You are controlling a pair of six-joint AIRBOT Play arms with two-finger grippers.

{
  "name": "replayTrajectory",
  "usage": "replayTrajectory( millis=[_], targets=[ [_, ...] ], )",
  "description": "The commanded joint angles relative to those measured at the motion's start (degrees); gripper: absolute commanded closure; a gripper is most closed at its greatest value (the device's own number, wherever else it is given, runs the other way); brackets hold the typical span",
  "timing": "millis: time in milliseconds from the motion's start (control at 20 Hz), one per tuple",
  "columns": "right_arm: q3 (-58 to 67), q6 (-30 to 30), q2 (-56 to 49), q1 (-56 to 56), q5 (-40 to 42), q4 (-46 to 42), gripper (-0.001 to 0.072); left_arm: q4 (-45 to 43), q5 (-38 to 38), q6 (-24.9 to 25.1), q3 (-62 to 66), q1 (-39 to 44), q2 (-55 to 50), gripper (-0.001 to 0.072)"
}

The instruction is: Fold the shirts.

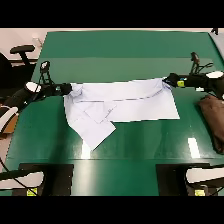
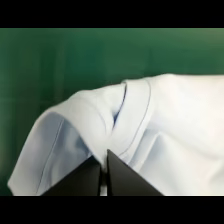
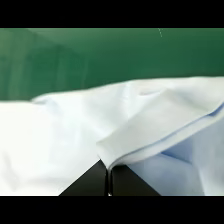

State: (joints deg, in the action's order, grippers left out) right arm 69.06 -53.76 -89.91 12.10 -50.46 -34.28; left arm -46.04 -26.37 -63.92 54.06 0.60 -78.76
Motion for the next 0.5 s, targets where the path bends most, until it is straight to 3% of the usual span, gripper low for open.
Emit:
replayTrajectory(
  millis=[0,50,100,150,200,300,450],
  targets=[
    [7.67,0.76,-6.23,-0.87,-1.97,0.15,0.0692,-0.20,1.55,3.17,4.42,0.20,-2.29,0.0685],
    [9.55,0.74,-6.56,-0.68,-3.04,0.00,0.0688,-0.31,0.68,3.17,5.49,0.17,-2.29,0.0685],
    [11.19,0.74,-6.51,-0.13,-4.20,-0.22,0.0551,-0.79,-0.63,3.17,6.38,0.17,-2.27,0.0680],
    [12.98,0.37,-6.51,0.70,-5.88,-0.17,0.0228,-1.86,-2.84,2.86,7.30,-0.11,-2.23,0.0441],
    [14.60,-0.57,-6.49,1.73,-7.45,-0.22,0.0119,-1.90,-6.75,2.14,8.46,-1.14,-2.12,-0.0003],
    [17.27,-1.33,-6.08,4.72,-10.99,-0.22,0.0119,-1.79,-13.29,-1.27,9.42,-5.35,-0.79,0.0012],
    [16.02,-1.42,-2.54,10.69,-11.28,-0.20,0.0119,-1.77,-19.45,-2.10,8.94,-14.91,3.56,0.0011]
  ],
)
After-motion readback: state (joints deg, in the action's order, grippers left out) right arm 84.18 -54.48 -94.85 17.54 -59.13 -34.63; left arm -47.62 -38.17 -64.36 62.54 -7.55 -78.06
